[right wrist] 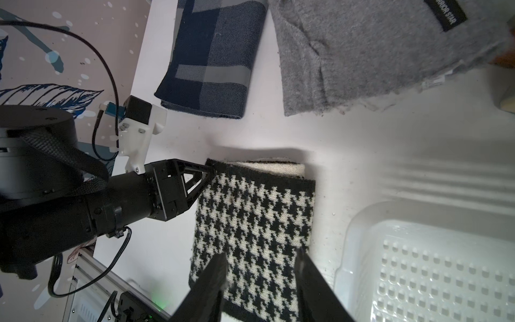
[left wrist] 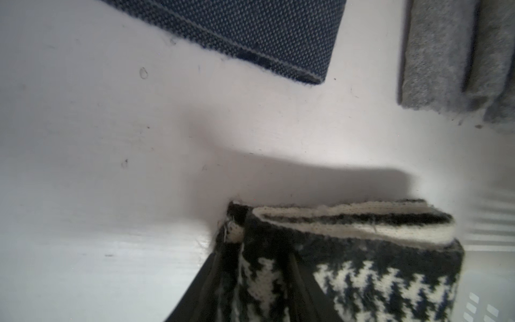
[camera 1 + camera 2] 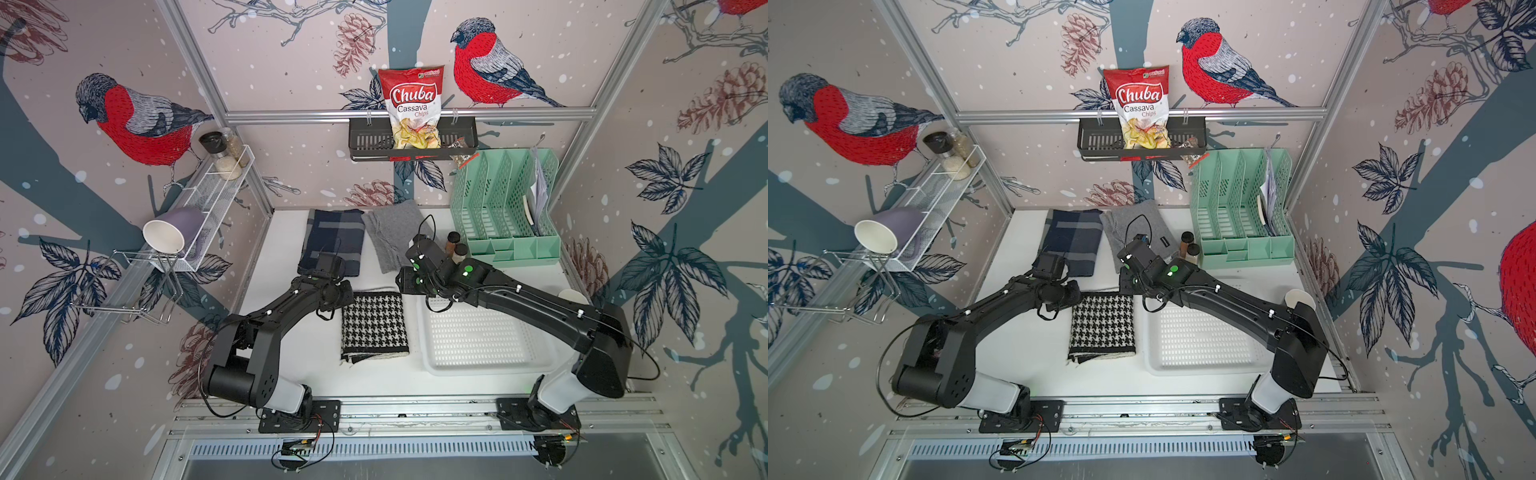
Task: Put the folded scarf in the basket
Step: Adjust the scarf at the center of the board.
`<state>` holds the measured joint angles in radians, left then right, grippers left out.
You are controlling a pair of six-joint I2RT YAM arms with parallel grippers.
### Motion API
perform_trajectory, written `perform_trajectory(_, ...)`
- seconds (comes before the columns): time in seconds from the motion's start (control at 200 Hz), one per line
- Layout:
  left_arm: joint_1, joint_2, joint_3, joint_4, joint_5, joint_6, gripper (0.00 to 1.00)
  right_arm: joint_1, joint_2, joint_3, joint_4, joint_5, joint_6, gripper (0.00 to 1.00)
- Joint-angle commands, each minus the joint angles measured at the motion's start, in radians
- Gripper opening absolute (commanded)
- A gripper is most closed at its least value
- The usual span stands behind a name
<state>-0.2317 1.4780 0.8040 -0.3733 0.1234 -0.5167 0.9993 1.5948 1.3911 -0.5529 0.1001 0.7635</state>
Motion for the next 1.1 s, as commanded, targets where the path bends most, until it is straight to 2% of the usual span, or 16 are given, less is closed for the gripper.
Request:
perform_trajectory(0.0, 0.002, 0.004, -0.013, 0.042, -0.001, -0.009, 0.37, 0.009, 0.003, -0.016, 0.029, -0.017, 0.002, 0.46)
perform_trajectory(0.13, 0.002, 0.014, -0.03, 0.068, -0.005, -0.039, 0.33, 0.01, 0.011, -0.023, 0.03, -0.026, 0.007, 0.44)
perform_trajectory(0.21, 0.003, 0.019, -0.041, 0.08, -0.016, -0.054, 0.27, 0.013, 0.014, -0.024, 0.029, -0.023, 0.008, 0.44)
perform_trajectory(0.31, 0.002, 0.022, -0.05, 0.093, -0.032, -0.079, 0.14, 0.014, 0.013, -0.027, 0.028, -0.02, 0.011, 0.43)
perform_trajectory(0.385, 0.003, 0.019, -0.059, 0.1, -0.052, -0.102, 0.0, 0.015, 0.013, -0.03, 0.029, -0.021, 0.01, 0.43)
perform_trajectory(0.695, 0.037, -0.007, -0.075, 0.08, -0.118, -0.203, 0.0, 0.015, 0.019, -0.046, 0.042, -0.035, 0.005, 0.43)
perform_trajectory(0.91, 0.104, -0.1, -0.107, 0.054, -0.12, -0.291, 0.0, 0.014, 0.029, -0.045, 0.043, -0.042, 0.001, 0.43)
perform_trajectory(1.095, 0.126, -0.203, -0.152, 0.012, -0.139, -0.396, 0.0, 0.015, 0.032, -0.046, 0.044, -0.048, 0.002, 0.43)
